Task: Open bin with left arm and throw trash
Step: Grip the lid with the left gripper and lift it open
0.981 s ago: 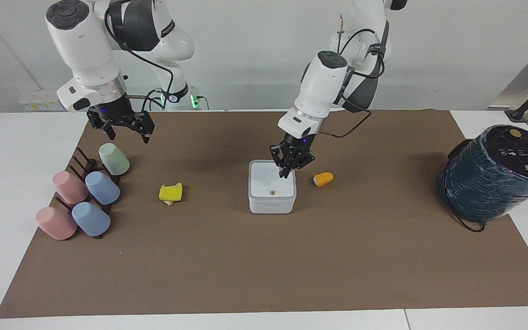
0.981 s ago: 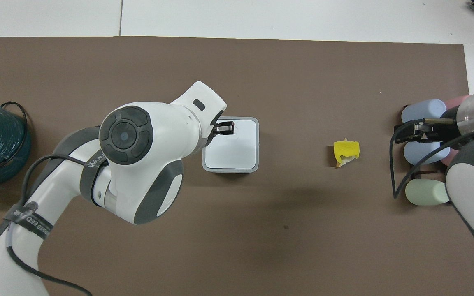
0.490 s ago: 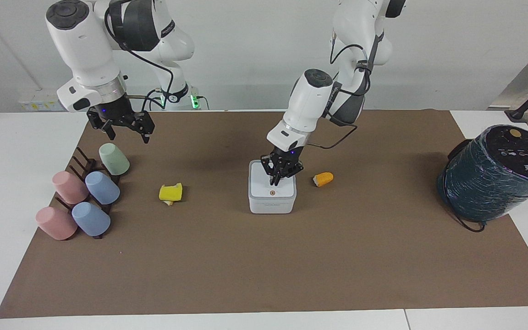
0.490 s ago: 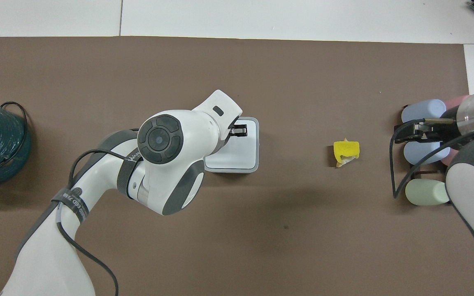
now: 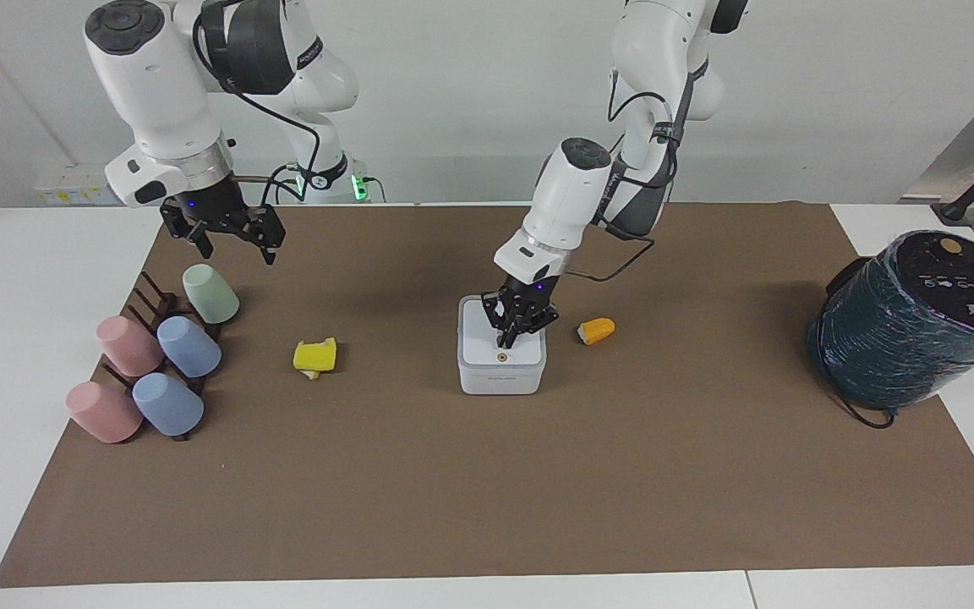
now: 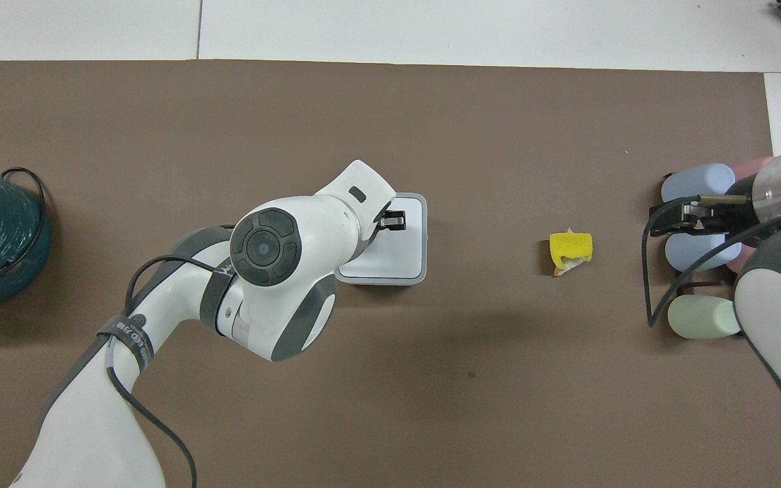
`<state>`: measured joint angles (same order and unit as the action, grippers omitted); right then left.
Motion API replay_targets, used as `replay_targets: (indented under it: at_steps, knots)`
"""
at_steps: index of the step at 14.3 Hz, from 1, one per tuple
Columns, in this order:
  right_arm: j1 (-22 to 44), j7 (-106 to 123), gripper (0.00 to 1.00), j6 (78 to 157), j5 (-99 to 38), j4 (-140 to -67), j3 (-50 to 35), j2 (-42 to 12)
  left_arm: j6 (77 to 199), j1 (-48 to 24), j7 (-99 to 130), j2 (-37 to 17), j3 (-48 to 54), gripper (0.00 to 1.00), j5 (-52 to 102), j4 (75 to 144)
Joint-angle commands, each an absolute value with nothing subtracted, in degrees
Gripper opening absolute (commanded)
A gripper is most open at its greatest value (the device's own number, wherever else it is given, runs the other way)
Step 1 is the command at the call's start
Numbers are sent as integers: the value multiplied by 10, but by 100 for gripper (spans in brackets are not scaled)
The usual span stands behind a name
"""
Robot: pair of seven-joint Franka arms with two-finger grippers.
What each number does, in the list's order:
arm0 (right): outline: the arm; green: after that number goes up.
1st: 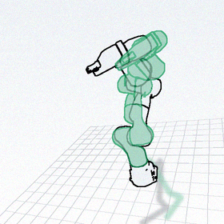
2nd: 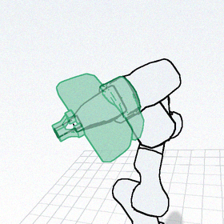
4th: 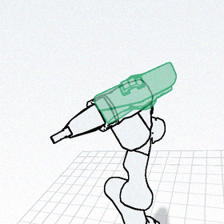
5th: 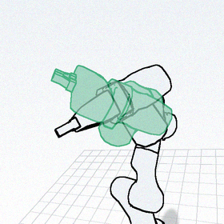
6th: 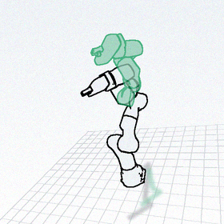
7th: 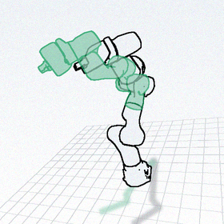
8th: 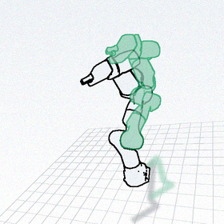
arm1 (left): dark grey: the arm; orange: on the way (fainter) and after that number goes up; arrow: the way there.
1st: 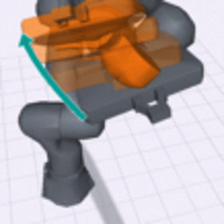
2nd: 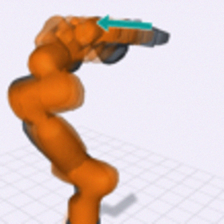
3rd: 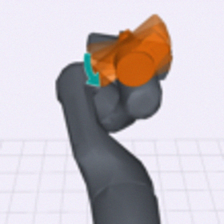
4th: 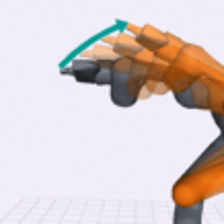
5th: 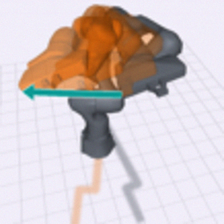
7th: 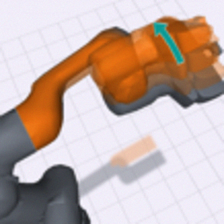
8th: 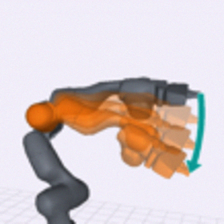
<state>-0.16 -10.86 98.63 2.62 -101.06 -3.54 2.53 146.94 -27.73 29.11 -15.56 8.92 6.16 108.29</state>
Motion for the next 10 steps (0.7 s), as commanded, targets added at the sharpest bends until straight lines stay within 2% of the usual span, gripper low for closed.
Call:
replay_targets:
  at_steps: [1,5,6,8,10]
  knots:
    - [-8,-91,100,984,12,-1020,-38,35,1430,-284,290,-171,79,23,69,1060]
    - [-8,-91,100,984,12,-1020,-38,35,1206,-225,283,-163,76,26,63,916]
    - [-8,-91,100,984,12,-1020,-38,35,1178,-210,282,-163,76,27,62,899]
    - [-8,-91,100,984,12,-1020,-38,35,1174,-192,282,-162,76,30,63,897]
    - [-8,-91,100,984,12,-1020,-38,35,1179,-175,244,-147,74,31,64,931]
